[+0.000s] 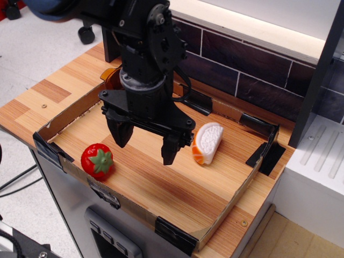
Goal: Take carrot out of pot
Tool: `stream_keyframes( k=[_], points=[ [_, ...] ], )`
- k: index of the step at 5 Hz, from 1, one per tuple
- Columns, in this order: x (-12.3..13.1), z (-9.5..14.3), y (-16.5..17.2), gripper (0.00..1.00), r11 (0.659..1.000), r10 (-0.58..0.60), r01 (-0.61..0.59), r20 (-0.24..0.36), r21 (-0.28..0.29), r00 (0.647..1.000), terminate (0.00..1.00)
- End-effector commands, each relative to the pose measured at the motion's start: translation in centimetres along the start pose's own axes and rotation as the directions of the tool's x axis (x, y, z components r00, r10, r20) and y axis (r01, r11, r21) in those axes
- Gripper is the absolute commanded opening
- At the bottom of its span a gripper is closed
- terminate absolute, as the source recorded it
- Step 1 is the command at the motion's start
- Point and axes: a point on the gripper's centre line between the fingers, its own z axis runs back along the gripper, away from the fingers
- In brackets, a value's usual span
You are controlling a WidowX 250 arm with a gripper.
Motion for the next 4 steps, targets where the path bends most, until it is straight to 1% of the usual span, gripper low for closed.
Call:
stream_keyframes(
  k=[1, 2, 3, 4],
  points=[
    [0.0, 0.0, 0.0, 1.00, 1.000, 0.000, 0.000, 0.000, 0.000, 1.000, 0.00],
    [-0.1, 0.3, 0.1, 1.00, 1.000, -0.023, 0.023, 0.033, -0.004, 0.999, 0.00],
    [0.6, 1.3, 0.8, 1.00, 0.999, -0.032, 0.033, 0.073, -0.016, 0.997, 0.00],
    [2.9, 3.6, 2.7, 1.00, 0.998, 0.005, 0.002, 0.112, -0.056, 0.994, 0.00]
  ],
)
